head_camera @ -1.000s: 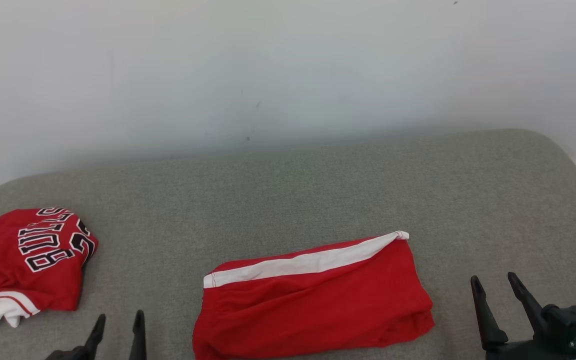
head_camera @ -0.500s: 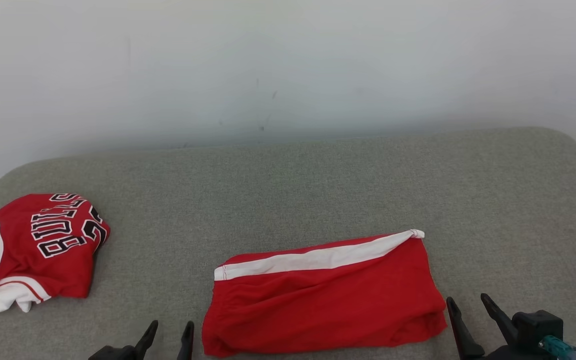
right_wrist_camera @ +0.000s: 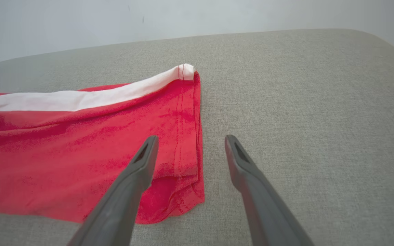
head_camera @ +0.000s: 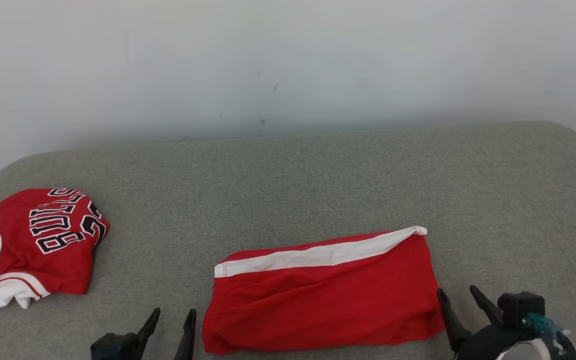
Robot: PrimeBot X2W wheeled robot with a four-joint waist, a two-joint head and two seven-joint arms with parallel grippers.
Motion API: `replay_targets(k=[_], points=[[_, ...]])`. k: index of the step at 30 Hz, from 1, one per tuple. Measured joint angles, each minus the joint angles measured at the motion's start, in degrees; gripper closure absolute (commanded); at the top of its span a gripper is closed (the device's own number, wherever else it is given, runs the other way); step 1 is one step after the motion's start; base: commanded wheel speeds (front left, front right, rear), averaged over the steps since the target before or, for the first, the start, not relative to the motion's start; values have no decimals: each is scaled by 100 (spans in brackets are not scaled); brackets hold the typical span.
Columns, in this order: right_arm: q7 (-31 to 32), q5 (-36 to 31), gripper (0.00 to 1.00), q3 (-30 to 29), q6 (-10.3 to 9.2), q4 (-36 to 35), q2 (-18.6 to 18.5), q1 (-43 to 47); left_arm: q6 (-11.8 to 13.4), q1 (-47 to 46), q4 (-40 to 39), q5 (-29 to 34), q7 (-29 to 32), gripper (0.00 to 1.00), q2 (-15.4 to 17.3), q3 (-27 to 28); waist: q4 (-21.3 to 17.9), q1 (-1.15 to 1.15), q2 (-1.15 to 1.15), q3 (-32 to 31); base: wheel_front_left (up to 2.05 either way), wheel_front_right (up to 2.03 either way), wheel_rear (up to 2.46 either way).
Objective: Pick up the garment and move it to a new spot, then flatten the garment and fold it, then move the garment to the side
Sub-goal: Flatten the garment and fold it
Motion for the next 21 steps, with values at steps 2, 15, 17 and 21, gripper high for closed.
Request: replay_targets(k=[2,15,17,21], points=[[7,15,0,-41,18,129,-2,-122,34,-11,-18,12,-4,0,10,15,30,0,0,1,0,0,0],[736,202,0,-14,290,1467,-55,-993,167,-96,-430,229,-164,0,-5,29,527,0,0,5,0,0,0],[866,248,0,-15,325,1628,-55,-1068,183,-94,-474,234,-179,0,-3,34,607,0,0,-3,0,0,0],[1429,390,0,54,447,2212,47,-1401,216,-42,-563,233,-202,0,35,112,828,0,0,-69,0,0,0]])
